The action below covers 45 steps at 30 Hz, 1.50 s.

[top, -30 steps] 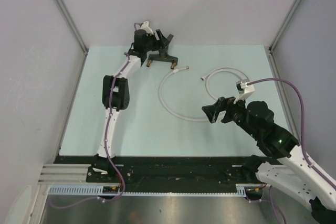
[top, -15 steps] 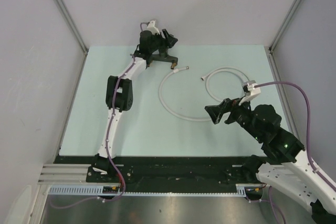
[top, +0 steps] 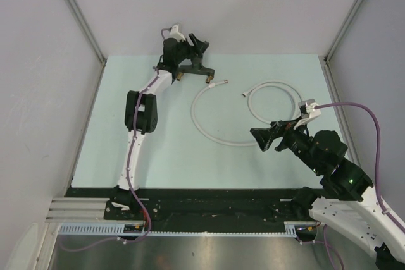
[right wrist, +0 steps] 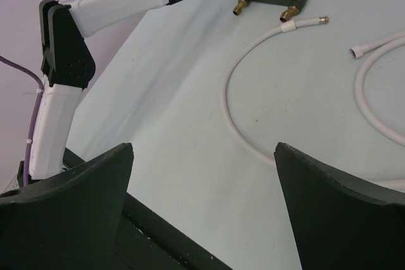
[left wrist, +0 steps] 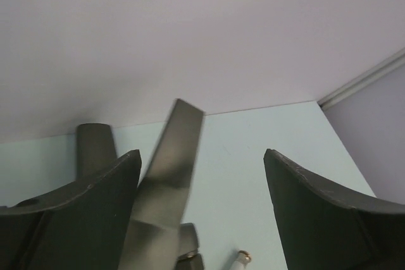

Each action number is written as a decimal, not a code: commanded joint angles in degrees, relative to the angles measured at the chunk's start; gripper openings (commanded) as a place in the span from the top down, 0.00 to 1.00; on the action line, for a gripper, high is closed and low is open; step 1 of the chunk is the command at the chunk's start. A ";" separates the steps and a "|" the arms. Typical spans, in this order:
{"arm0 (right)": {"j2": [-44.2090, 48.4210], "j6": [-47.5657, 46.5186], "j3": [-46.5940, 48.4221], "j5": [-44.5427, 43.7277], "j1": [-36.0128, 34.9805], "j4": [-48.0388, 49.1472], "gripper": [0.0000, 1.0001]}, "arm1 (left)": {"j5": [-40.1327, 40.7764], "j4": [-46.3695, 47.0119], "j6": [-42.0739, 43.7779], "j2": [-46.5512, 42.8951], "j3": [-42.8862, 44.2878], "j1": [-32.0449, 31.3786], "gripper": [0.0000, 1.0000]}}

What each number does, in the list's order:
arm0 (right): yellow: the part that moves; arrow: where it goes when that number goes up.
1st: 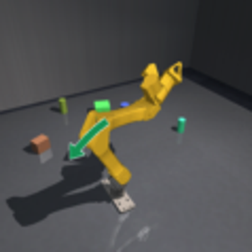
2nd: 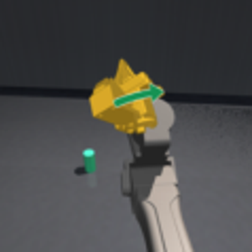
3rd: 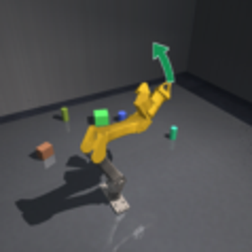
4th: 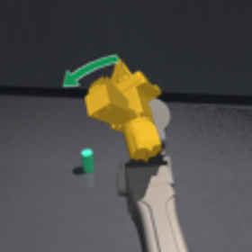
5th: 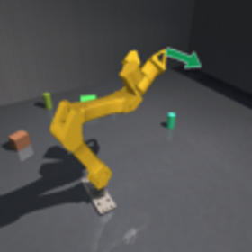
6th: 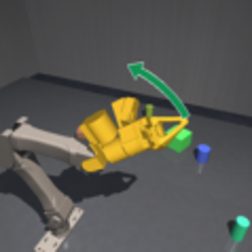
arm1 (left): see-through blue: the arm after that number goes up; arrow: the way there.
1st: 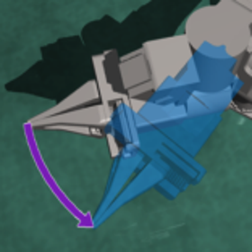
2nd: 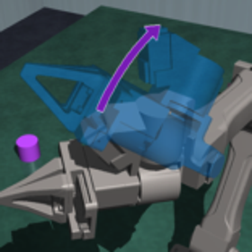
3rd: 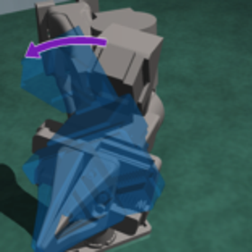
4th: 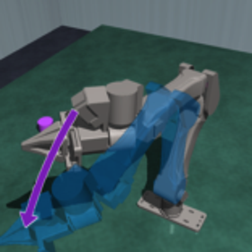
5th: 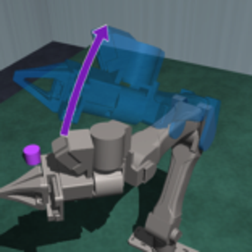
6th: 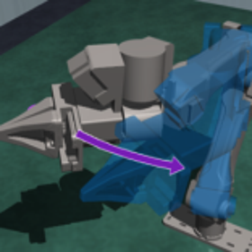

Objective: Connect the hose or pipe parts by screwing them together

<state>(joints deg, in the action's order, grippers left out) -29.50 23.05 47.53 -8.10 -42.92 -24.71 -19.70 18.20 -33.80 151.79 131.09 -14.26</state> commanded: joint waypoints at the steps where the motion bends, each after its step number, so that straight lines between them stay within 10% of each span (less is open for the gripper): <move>1: -0.03 -0.20 1.25 0.63 0.11 3.09 0.00 | 4.06 -1.76 -2.06 -1.67 -1.36 2.13 0.17; 16: -0.21 -0.72 1.25 -1.39 0.11 2.47 0.00 | -4.82 0.79 -3.20 4.40 2.95 0.99 0.24; 27: -1.09 -0.55 1.25 -2.98 0.11 1.07 0.00 | -16.32 8.07 -10.84 4.31 1.81 0.46 0.58; 38: 1.02 1.21 1.25 -3.24 0.11 -0.78 0.01 | -16.16 12.56 -12.08 -6.40 -15.23 0.46 0.99; 45: 1.37 2.35 1.16 -3.42 0.11 -2.62 0.01 | -8.43 14.50 -9.80 -20.27 -31.84 1.25 1.00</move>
<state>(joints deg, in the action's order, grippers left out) -28.51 24.27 47.53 -10.28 -42.89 -26.33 -32.21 31.68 -48.16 141.99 106.67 -13.37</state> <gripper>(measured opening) 0.992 0.038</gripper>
